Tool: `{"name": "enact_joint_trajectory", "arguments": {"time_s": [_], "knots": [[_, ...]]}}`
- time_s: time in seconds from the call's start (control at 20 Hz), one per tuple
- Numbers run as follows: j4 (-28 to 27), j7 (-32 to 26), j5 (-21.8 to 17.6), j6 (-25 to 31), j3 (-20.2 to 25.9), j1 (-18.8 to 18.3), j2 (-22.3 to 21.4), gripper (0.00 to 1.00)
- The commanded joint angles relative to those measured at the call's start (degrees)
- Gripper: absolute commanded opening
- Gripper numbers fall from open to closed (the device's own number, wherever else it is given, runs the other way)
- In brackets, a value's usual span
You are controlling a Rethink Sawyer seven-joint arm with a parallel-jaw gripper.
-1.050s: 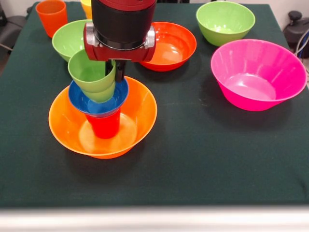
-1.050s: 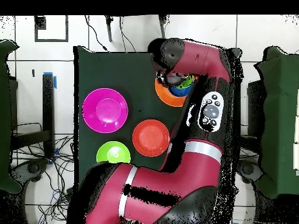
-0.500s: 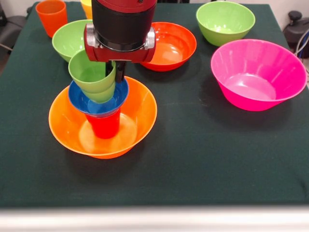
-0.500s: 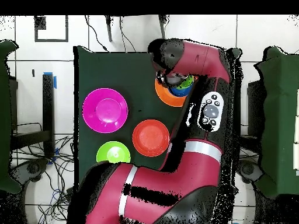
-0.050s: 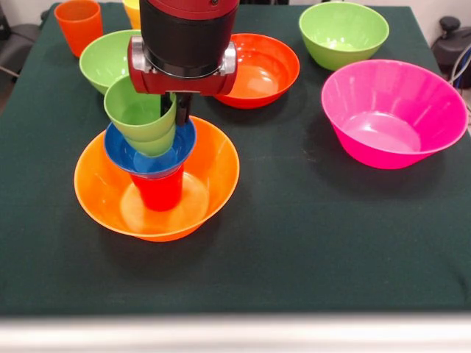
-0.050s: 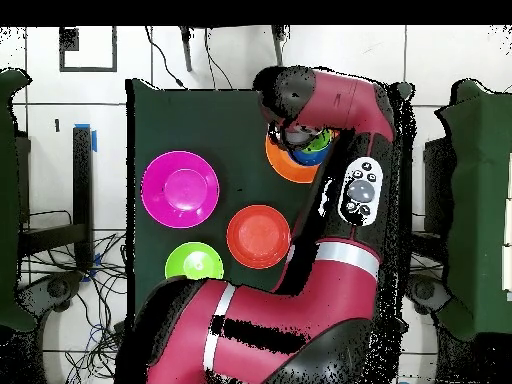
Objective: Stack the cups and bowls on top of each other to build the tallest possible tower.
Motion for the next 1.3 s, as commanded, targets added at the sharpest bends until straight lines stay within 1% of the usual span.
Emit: {"name": "enact_joint_trajectory", "arguments": {"time_s": [0.05, 0.25, 0.3, 0.95, 1.3], "knots": [[1.83, 2.65, -2.05, -0.71, 3.89, -0.34, 1.21, 0.0], [2.34, 2.62, -2.26, -0.97, 3.72, -0.3, 0.97, 0.0], [2.4, 2.59, -2.28, -1.02, 3.72, -0.31, 0.93, 1.0], [1.25, 2.94, -2.28, -0.49, 3.59, -0.34, 1.59, 1.0], [1.7, 3.3, -2.04, -0.99, 3.66, -0.42, 1.18, 1.0]]}}
